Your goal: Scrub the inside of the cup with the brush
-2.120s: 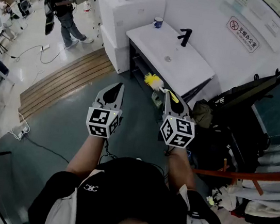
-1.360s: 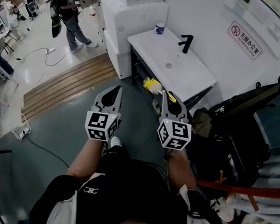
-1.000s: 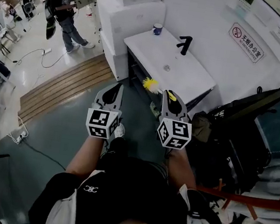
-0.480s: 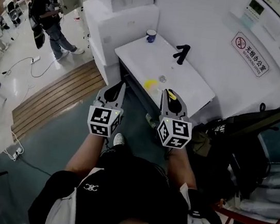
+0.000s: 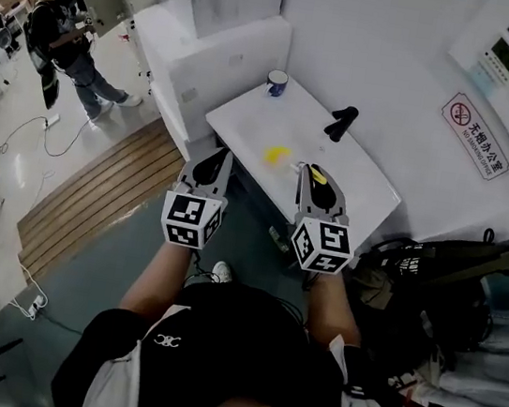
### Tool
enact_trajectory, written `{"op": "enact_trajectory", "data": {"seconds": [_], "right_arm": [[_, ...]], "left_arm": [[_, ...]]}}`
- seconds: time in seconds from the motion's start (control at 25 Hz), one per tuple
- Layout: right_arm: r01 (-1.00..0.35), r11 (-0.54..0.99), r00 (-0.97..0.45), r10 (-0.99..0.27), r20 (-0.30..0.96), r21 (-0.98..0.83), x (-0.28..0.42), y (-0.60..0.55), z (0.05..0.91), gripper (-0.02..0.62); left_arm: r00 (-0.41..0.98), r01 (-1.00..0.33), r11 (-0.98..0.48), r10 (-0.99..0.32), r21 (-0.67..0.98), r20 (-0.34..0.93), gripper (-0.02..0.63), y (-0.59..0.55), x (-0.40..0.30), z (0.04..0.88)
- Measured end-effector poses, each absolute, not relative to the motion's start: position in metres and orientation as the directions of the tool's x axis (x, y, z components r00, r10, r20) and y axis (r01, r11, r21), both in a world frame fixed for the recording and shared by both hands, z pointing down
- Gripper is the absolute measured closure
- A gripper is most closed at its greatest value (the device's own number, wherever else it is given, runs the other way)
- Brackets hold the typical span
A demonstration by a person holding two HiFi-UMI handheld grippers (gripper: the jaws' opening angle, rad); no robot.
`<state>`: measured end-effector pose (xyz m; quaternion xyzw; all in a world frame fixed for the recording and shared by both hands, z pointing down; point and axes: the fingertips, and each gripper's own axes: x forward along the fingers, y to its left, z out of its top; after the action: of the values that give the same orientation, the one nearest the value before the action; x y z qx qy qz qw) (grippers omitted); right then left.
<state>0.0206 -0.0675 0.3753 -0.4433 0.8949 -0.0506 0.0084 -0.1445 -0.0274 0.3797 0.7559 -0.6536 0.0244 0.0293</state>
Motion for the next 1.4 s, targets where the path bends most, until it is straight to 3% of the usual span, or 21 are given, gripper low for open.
{"op": "enact_trajectory", "data": {"seconds": [0.56,1.32,1.4], "right_arm": [[-0.864,0.485,-0.496,-0.866,0.065,-0.135,-0.007,-0.131,0.396,0.540],[-0.932,0.336,-0.355,-0.922,0.152,-0.139,0.049,-0.197,0.432,0.540],[-0.936,0.324,-0.344,-0.924,0.168,-0.137,0.057,-0.204,0.436,0.540]], "left_arm": [[0.261,-0.965,-0.259,-0.957,0.032,0.126,0.591,-0.109,-0.187,0.407],[0.360,-0.932,-0.361,-0.910,0.035,0.204,0.589,-0.223,-0.171,0.449],[0.376,-0.926,-0.373,-0.900,0.057,0.222,0.512,-0.236,-0.169,0.458]]}}
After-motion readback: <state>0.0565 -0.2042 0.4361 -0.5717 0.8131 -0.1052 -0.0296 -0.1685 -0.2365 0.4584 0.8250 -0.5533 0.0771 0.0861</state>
